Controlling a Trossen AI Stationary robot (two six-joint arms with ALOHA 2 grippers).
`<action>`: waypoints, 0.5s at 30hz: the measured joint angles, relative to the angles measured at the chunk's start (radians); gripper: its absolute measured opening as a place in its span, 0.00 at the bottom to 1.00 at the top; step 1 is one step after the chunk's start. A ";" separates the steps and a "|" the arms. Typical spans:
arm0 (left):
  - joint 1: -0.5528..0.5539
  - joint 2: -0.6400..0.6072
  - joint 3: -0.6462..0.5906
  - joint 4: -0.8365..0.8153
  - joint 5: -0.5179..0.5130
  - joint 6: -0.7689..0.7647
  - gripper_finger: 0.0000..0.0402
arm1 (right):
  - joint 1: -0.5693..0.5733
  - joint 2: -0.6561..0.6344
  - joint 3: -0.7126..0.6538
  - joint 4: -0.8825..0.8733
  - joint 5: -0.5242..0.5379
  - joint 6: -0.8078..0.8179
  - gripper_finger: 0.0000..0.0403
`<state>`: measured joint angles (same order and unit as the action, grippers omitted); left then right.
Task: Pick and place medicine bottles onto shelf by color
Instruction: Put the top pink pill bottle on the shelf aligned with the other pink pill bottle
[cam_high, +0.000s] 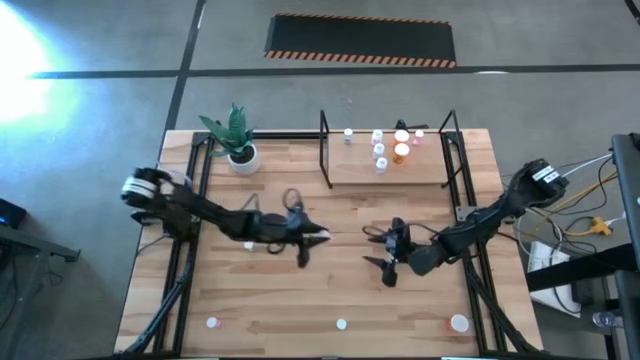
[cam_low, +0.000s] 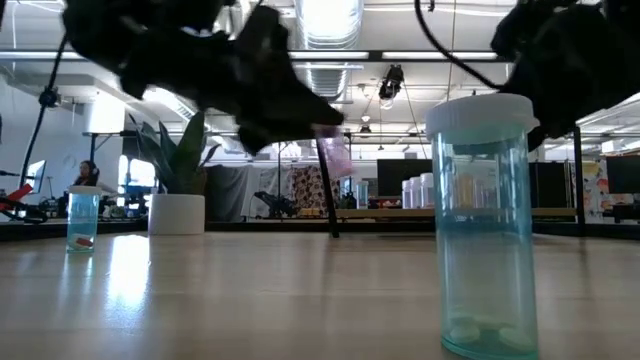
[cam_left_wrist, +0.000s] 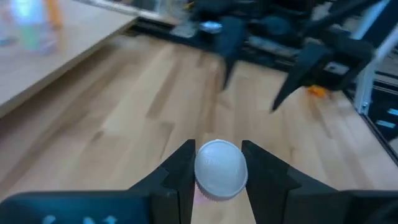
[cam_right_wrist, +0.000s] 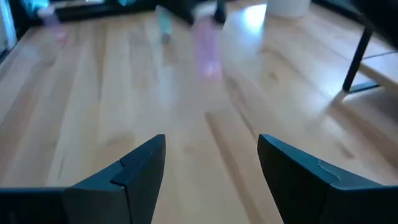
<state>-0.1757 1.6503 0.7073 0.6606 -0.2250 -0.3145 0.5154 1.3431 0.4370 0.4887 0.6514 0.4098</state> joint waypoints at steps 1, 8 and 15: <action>0.000 0.029 0.035 -0.002 0.020 0.014 0.23 | -0.013 0.013 0.000 0.027 0.002 -0.007 0.61; 0.012 0.152 0.244 -0.195 0.059 0.043 0.23 | -0.081 0.125 0.055 0.027 0.010 -0.044 0.61; 0.013 0.169 0.276 -0.224 0.057 0.040 0.23 | -0.086 0.231 0.124 0.068 0.037 -0.118 0.61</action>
<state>-0.1631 1.8194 0.9834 0.4367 -0.1681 -0.2745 0.4293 1.5739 0.5608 0.5563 0.6884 0.2922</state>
